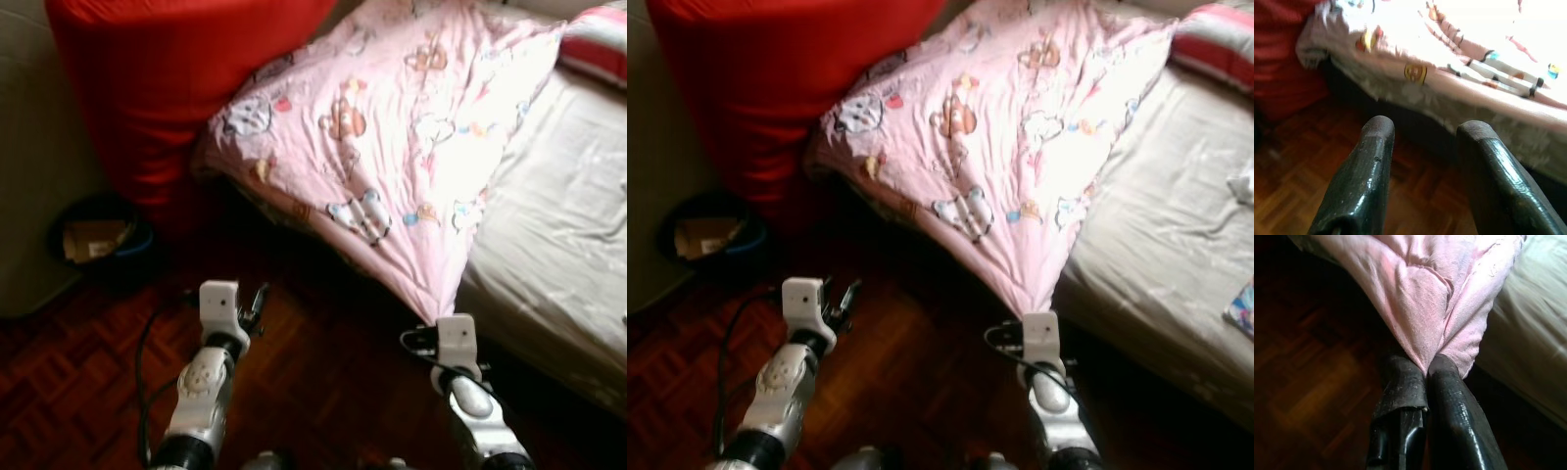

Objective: Clean up the room

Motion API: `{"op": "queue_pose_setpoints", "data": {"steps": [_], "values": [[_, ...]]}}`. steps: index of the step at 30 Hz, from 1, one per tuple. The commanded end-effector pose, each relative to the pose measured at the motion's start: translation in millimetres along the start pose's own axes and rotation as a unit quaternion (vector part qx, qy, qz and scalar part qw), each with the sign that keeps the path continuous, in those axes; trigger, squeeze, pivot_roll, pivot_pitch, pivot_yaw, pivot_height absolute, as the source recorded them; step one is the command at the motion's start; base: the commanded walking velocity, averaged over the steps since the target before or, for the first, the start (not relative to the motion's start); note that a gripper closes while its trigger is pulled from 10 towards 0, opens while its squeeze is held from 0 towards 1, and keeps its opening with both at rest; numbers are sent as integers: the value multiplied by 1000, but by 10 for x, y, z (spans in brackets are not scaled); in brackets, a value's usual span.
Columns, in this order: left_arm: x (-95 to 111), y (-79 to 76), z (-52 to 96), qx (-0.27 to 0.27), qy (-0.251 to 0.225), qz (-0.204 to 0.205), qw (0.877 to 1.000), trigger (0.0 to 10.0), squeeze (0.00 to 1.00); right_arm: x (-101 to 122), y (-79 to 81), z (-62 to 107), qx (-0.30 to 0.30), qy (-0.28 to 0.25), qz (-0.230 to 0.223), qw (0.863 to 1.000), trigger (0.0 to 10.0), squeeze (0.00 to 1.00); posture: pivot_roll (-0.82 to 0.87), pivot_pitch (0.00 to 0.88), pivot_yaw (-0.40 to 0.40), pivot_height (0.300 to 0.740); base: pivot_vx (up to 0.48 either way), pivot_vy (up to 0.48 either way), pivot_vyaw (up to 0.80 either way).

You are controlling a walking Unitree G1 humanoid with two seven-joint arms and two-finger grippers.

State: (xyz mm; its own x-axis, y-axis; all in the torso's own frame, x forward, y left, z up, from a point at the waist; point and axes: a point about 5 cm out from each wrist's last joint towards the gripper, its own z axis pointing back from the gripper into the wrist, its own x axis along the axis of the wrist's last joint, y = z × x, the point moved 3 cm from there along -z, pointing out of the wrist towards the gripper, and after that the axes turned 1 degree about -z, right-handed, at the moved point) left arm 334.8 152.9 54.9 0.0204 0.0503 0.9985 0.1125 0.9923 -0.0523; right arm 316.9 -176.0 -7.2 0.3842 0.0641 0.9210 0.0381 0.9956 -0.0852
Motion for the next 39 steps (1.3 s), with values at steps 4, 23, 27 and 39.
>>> {"op": "queue_pose_setpoints", "data": {"steps": [4,23,27,39], "values": [[-77,22,35,4,17,-1,1000,10000,0,-9,-220,14,-57,-1,-6,998,10000,0,-27,219,39,740,0,0,0],[-125,5,43,1,29,-4,1000,10000,0,-20,-209,19,-65,2,-7,998,10000,1000,-24,221,39,740,0,0,0],[-130,0,44,-1,30,-4,1000,10000,0,-16,-211,16,-66,3,-2,998,10000,1000,-26,222,39,740,0,0,0],[-275,10,85,-1,64,3,998,10000,0,-294,-197,78,-44,57,-29,997,10000,0,-24,219,37,740,0,0,0]]}}
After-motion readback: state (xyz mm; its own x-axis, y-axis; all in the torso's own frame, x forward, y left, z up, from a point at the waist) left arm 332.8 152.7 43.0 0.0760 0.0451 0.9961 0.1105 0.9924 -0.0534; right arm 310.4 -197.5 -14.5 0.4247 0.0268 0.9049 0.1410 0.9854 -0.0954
